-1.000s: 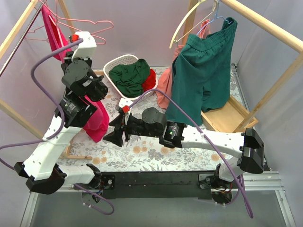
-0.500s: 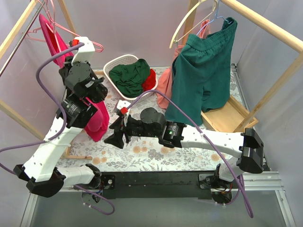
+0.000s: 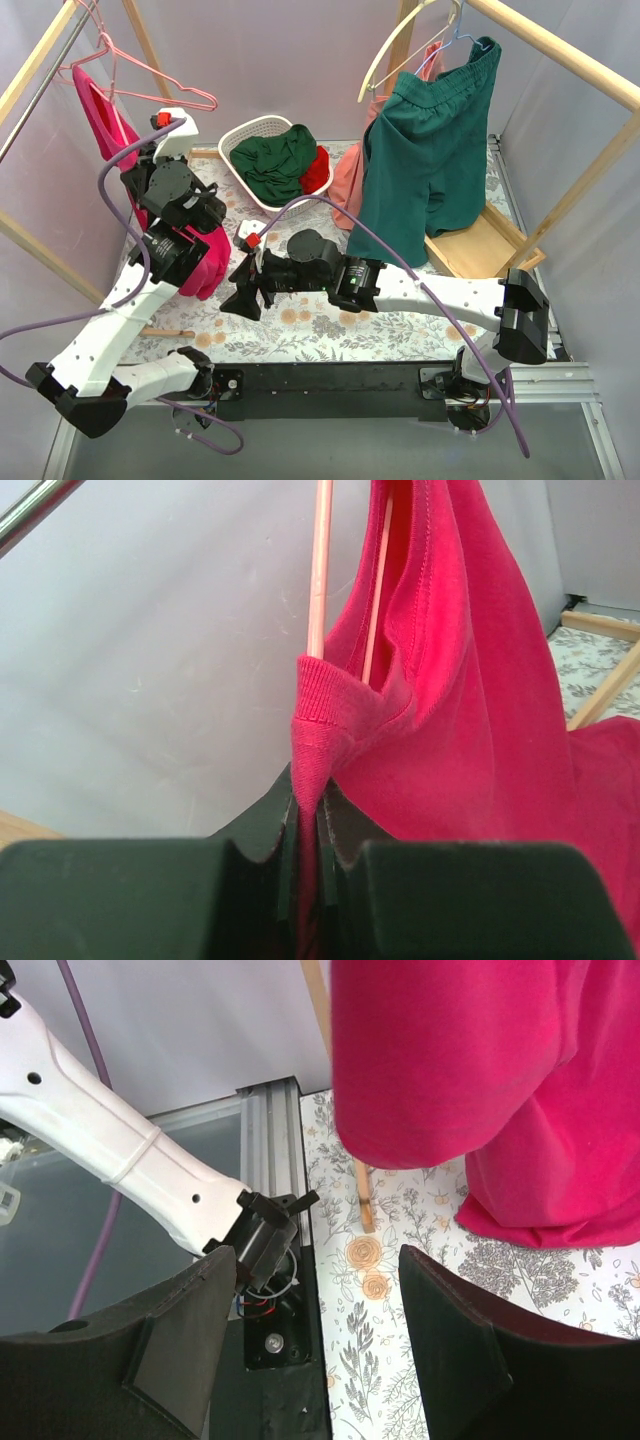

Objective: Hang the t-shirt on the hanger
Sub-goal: Place the hanger at the clothesline.

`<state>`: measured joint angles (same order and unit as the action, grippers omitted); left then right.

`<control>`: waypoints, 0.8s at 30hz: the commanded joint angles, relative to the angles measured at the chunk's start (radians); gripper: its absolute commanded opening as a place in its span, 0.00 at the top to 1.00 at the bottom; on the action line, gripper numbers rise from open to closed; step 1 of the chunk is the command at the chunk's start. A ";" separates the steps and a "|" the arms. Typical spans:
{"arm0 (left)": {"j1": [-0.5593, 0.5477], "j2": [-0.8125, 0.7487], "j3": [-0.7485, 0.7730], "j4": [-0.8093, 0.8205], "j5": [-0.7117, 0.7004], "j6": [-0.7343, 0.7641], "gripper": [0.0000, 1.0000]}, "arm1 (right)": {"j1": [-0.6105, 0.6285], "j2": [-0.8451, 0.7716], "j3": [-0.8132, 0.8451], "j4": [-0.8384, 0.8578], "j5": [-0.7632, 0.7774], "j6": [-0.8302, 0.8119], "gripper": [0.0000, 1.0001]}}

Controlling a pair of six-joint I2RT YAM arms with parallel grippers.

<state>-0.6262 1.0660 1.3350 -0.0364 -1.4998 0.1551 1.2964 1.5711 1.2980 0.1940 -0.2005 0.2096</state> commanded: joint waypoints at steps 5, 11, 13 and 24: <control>0.065 0.058 0.114 -0.078 0.094 -0.073 1.00 | 0.003 0.010 0.055 -0.005 -0.054 -0.010 0.26; 0.108 0.204 0.391 -0.503 0.206 -0.446 1.00 | 0.003 0.029 0.086 -0.030 -0.096 -0.009 0.27; 0.132 0.222 0.435 -0.589 0.246 -0.532 1.00 | 0.003 0.030 0.089 -0.044 -0.099 -0.006 0.27; 0.256 0.288 0.630 -0.899 0.414 -0.854 1.00 | 0.003 0.035 0.109 -0.105 -0.119 -0.024 0.27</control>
<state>-0.4068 1.3678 1.8767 -0.8097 -1.1519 -0.5335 1.2964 1.6062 1.3537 0.0998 -0.2989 0.2050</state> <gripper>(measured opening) 0.043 0.733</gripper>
